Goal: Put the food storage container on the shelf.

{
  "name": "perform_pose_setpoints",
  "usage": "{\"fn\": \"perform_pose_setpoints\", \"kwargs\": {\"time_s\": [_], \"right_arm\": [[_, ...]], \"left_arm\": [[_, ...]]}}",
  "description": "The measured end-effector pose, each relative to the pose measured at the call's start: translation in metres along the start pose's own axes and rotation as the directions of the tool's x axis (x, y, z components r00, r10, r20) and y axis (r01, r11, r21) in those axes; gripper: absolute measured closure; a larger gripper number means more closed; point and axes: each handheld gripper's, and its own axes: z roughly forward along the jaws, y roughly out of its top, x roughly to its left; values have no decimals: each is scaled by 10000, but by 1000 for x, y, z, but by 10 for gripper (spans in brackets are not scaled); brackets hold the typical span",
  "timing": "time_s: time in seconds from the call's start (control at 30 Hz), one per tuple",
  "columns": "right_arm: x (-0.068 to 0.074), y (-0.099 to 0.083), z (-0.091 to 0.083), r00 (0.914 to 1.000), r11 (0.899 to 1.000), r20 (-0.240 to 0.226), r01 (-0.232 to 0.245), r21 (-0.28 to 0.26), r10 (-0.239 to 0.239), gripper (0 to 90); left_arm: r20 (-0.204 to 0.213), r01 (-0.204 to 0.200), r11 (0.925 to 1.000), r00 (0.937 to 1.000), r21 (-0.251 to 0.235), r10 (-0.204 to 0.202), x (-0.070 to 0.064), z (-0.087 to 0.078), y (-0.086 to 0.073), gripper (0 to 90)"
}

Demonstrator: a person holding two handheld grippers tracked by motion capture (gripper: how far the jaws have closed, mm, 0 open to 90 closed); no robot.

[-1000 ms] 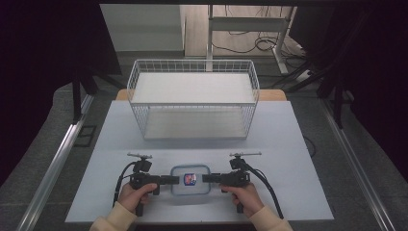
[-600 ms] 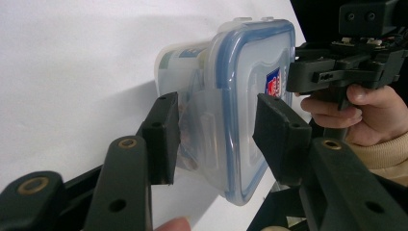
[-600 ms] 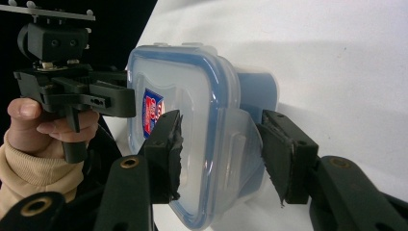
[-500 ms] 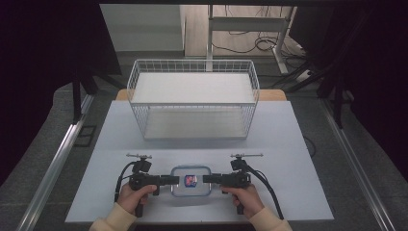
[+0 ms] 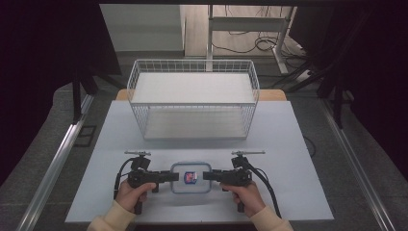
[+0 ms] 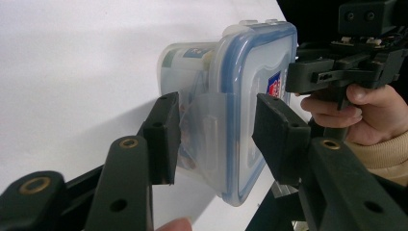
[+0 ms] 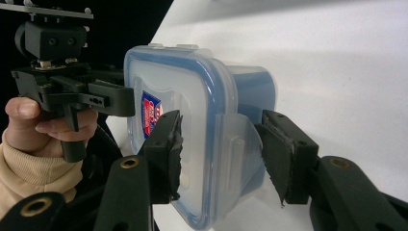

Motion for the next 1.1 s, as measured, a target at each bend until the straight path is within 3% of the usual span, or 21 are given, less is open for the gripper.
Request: {"fn": "perform_pose_setpoints", "kwargs": {"time_s": [0.6, 0.87, 1.1], "right_arm": [[10, 14, -12, 9971, 9970, 226, 729, -274, -722, 511], [9, 28, -16, 9969, 9962, 178, 768, -408, -762, 511], [19, 50, -22, 9938, 9925, 295, 1088, -552, -1073, 511]], "left_arm": [[82, -483, 9984, 9988, -296, 485, -10, -3, 14, 538], [139, -661, 9968, 9977, -446, 668, -13, -5, 30, 542], [186, -942, 9930, 9952, -705, 958, -19, -12, 50, 542]]}}
